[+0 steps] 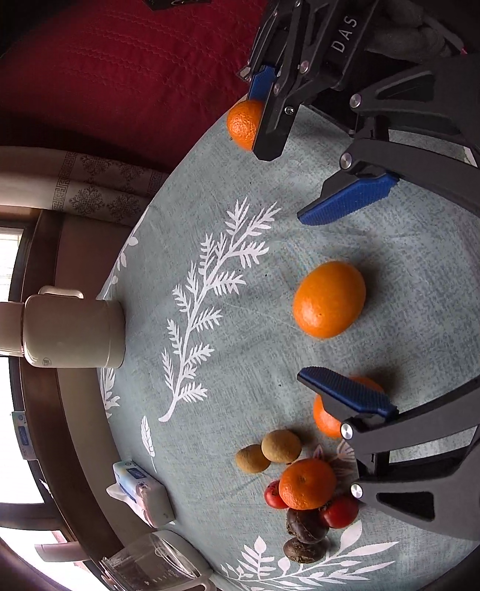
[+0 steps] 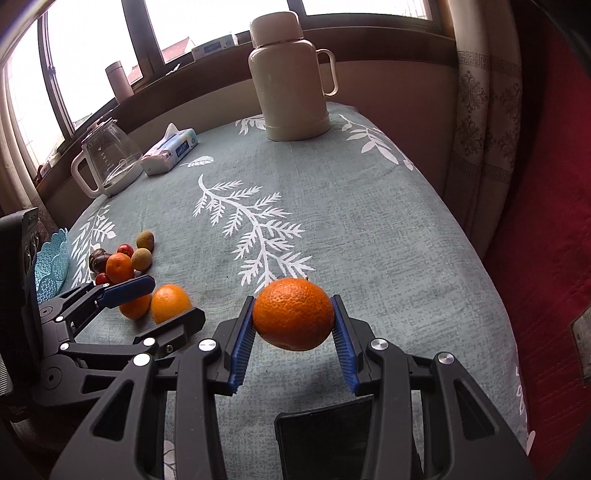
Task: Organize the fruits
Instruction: 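Close the left tool on an orange while the right tool holds the large orange, then carry the orange into the blue basket and open the left tool while right holds its orange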
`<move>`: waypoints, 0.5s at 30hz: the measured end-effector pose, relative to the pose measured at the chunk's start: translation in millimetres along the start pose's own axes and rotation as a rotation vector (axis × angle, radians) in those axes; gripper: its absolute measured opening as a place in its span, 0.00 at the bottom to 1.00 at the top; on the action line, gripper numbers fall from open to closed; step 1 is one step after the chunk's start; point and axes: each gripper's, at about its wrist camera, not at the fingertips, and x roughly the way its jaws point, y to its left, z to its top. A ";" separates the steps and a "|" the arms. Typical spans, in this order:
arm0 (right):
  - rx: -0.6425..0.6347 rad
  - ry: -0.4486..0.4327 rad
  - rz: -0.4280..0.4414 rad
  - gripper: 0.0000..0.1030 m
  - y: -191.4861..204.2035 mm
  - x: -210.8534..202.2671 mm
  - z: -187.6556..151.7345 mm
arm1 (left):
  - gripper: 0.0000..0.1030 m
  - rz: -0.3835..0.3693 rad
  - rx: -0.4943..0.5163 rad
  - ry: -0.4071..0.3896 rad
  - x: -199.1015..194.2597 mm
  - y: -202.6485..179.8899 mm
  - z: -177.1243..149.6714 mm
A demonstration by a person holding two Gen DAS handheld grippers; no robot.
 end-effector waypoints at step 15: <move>0.009 -0.009 0.007 0.39 -0.3 -1.6 -0.3 | 0.42 -0.050 -0.054 0.028 7.4 10.0 -4.3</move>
